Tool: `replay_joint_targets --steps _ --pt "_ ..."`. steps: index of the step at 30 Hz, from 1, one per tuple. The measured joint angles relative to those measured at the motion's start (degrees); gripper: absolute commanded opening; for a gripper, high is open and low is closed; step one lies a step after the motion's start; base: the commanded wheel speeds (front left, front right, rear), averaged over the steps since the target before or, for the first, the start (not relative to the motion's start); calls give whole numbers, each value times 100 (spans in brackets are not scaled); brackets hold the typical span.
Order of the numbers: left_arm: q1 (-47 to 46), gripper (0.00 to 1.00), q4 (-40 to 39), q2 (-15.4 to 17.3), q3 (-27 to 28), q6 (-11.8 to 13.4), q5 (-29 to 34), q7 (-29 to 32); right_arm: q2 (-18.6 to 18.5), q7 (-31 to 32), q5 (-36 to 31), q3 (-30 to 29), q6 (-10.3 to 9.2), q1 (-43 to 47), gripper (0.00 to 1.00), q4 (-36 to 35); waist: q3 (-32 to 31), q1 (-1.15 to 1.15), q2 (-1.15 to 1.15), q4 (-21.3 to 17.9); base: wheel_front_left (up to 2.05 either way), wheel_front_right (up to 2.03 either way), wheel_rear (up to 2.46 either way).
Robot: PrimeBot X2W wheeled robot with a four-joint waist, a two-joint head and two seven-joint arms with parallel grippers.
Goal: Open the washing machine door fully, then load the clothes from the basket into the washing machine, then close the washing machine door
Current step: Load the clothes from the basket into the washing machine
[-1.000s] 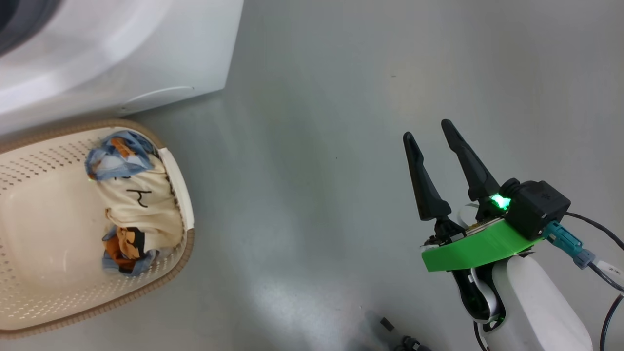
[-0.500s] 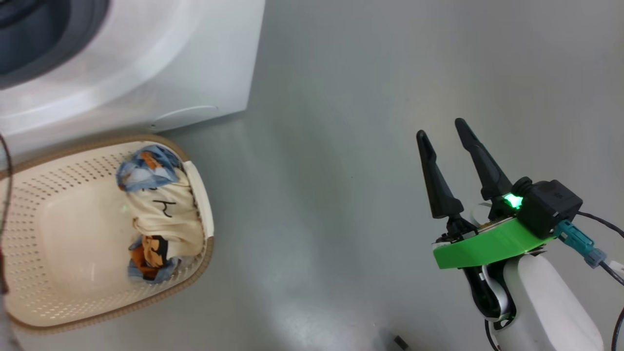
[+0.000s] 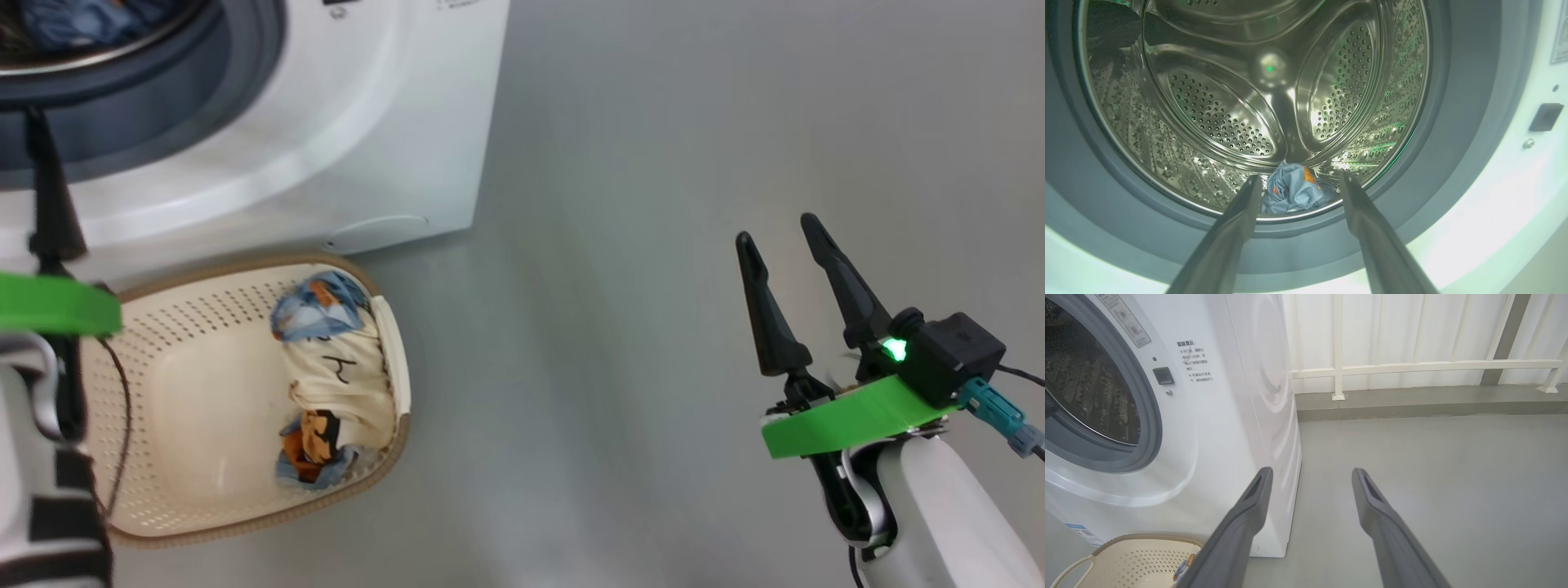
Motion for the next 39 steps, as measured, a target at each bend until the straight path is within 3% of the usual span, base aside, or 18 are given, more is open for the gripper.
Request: replay_joint_targets --steps 10,24,39 --pt "1041 100 -443 -450 109 -53 116 0 -255 0 0 -121 0 396 100 103 -595 0 0 260 0 0 0" --pt "2387 100 -867 -817 169 -108 168 0 -404 0 19 -302 0 1134 100 202 -1436 0 0 567 0 0 0" --pt "3847 100 -1524 -1000 141 -149 151 2 -461 0 64 -467 0 1912 100 211 -2227 0 0 883 0 0 0"
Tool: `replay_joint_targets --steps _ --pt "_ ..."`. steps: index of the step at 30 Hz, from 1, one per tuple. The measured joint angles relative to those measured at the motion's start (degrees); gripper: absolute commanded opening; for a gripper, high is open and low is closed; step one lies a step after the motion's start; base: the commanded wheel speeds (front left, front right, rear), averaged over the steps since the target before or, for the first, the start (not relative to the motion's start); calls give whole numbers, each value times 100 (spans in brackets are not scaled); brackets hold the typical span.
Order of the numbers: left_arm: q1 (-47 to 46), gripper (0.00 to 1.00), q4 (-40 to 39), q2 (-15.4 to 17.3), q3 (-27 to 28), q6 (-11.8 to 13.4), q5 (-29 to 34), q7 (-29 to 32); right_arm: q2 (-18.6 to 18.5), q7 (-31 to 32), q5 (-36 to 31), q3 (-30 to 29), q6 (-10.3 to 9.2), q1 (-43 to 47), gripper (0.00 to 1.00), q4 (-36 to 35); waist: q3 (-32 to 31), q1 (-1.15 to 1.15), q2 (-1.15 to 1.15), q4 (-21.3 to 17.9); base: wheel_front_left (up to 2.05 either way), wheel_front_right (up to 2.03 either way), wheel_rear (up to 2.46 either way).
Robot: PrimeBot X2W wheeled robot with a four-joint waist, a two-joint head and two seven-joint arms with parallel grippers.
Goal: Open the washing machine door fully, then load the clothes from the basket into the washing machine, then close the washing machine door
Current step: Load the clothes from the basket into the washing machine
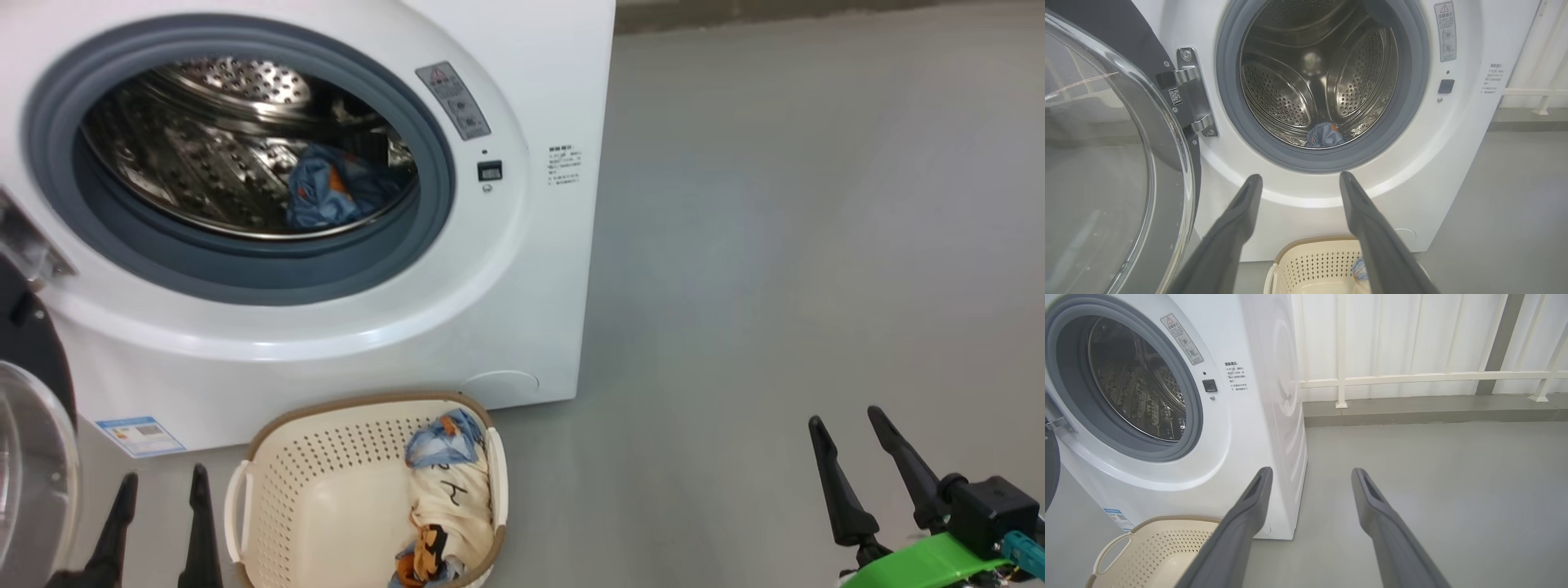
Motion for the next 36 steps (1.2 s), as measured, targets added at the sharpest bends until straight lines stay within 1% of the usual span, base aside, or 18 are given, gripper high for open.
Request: replay_joint_targets --steps 9,23,30,36 --pt "405 100 -321 -2 -32 25 -20 2 -33 0 1 -30 0 162 100 -29 -200 0 0 97 0 0 0" --pt "437 100 -381 -7 -86 51 -125 3 -40 0 1 -20 0 161 100 -98 -98 0 0 61 0 0 0" --pt "325 100 -51 -11 -188 49 -374 3 48 0 1 -14 0 13 100 -137 220 1 0 4 0 0 0" --pt "-190 100 446 -15 -327 3 -379 3 199 0 -1 -10 0 -394 100 -182 619 1 0 -87 0 0 0"
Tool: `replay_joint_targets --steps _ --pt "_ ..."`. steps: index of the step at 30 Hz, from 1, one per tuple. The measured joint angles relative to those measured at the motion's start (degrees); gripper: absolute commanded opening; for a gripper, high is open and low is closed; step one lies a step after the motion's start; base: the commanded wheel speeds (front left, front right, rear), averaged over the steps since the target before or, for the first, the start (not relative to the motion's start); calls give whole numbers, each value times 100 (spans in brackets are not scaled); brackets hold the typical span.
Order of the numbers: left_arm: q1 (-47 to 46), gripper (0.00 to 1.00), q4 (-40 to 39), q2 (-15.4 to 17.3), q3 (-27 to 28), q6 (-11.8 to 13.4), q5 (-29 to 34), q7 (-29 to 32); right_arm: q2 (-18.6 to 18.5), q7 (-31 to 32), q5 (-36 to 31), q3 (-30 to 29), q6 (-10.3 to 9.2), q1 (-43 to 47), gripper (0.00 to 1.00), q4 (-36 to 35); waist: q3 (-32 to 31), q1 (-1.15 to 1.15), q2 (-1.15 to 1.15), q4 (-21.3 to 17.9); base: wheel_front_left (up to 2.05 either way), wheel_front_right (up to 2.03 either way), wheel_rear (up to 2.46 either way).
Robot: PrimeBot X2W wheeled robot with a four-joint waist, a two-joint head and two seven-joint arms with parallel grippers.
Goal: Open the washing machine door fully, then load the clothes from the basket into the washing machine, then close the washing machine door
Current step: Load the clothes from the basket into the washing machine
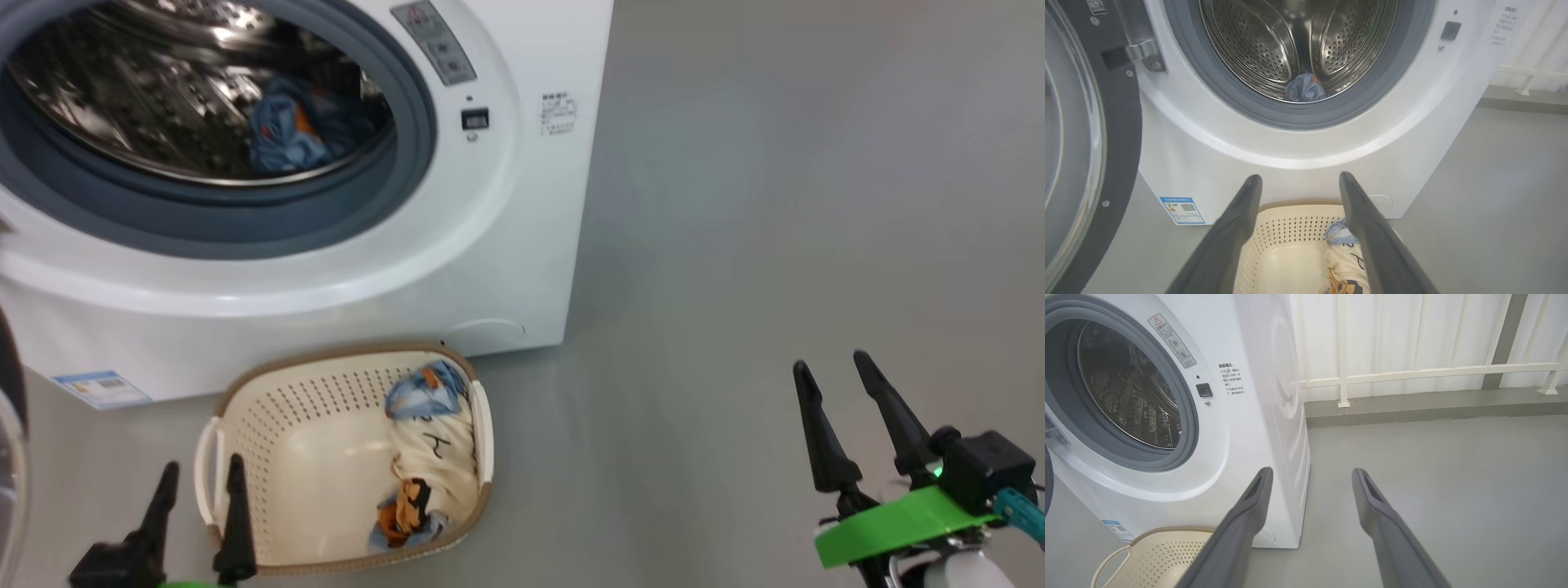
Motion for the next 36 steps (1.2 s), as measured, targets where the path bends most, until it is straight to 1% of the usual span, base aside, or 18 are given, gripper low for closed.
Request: replay_joint_targets --steps 8,10,11,16,19,28,33,36 --pt "-648 100 869 92 -313 -48 10 0 214 0 -41 16 0 -416 100 -56 583 0 0 -181 0 0 0" --pt "-862 100 1117 172 -390 -54 11 0 253 0 -46 32 0 -532 100 -81 740 0 0 -231 0 0 0" --pt "-1085 100 1361 265 -505 -54 7 0 286 0 -47 47 0 -665 100 -94 904 1 0 -284 0 0 0" --pt "-1669 100 1946 487 -801 -54 -114 0 411 0 -52 100 0 -1009 100 -141 1324 1 0 -431 0 0 0" --pt "-1892 100 2134 572 -896 -54 -293 0 445 0 -54 148 0 -1132 100 -166 1489 0 0 -495 0 0 0" --pt "-2792 100 3128 988 -1560 -54 -839 0 613 0 -54 264 0 -1559 100 -223 2212 1 0 -808 0 0 0" --pt "-3278 100 3875 1144 -2095 -54 -1140 3 648 0 -54 361 0 -1703 100 -244 2577 0 0 -973 0 0 0" --pt "-3580 100 4190 1252 -2395 -54 -1343 115 660 -1 -54 385 0 -1790 100 -291 2787 0 0 -1066 0 0 0"
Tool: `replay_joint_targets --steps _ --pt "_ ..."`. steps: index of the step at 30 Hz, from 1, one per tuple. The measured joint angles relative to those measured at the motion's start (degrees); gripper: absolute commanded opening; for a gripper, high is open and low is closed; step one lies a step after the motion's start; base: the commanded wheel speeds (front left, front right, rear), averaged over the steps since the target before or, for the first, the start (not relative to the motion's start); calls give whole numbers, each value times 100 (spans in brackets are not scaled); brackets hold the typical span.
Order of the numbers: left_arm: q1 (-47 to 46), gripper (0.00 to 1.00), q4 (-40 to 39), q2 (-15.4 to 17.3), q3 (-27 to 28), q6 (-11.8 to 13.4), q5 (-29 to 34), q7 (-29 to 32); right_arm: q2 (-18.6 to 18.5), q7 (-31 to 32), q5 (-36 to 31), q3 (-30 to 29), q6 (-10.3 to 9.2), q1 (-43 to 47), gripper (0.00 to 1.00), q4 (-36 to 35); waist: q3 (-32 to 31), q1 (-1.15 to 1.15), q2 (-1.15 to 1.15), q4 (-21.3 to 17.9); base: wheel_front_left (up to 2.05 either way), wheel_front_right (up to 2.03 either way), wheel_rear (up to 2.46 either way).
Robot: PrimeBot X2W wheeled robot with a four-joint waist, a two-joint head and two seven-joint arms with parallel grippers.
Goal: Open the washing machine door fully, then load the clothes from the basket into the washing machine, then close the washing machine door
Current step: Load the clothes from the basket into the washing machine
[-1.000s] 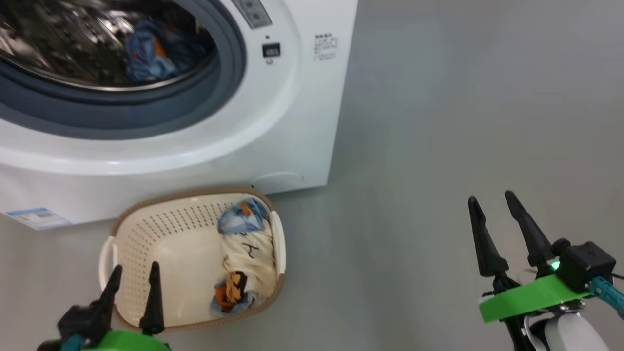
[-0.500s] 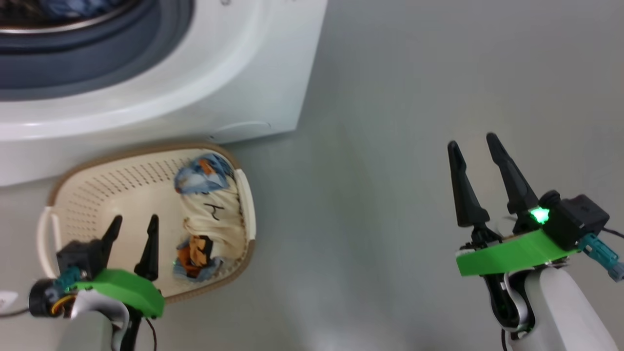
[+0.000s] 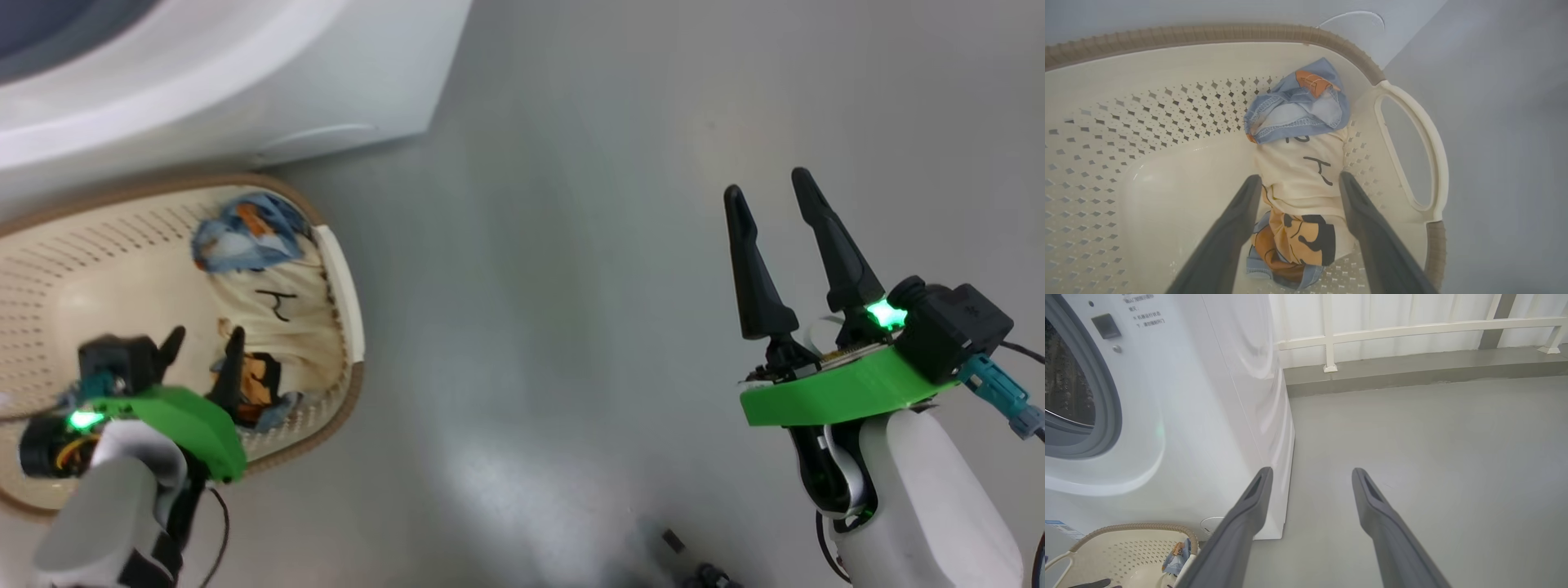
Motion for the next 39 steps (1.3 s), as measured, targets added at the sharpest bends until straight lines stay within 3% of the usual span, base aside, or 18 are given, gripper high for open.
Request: replay_joint_targets --steps 19,32,33,34,35,36,37,39 --pt "-895 100 127 840 -1714 -1 -1781 1371 42 0 242 400 0 -194 100 -172 879 0 0 -493 0 0 0" --pt "-1330 100 55 1150 -2439 -1 -2650 1725 53 0 337 532 0 -314 100 -258 1192 0 0 -718 0 0 0" --pt "-1340 77 56 1163 -2492 -1 -2683 1727 53 0 350 535 0 -314 100 -261 1197 -1 0 -731 0 0 0" --pt "-1349 41 56 1180 -2544 -1 -2707 1727 53 0 358 536 0 -314 100 -266 1202 -1 0 -743 0 0 0" --pt "-1356 41 59 1198 -2591 -1 -2744 1726 53 0 360 537 0 -314 100 -269 1204 -1 0 -753 0 0 0" --pt "-1362 15 64 1209 -2635 -1 -2802 1726 53 0 360 537 0 -314 100 -271 1202 0 0 -760 0 0 0" --pt "-1367 0 71 1211 -2685 -1 -2856 1726 53 0 360 536 0 -314 100 -274 1195 0 0 -763 0 0 0" --pt "-1374 0 87 1211 -2774 -1 -2947 1694 54 0 360 535 0 -314 100 -276 1181 0 0 -763 0 0 0"
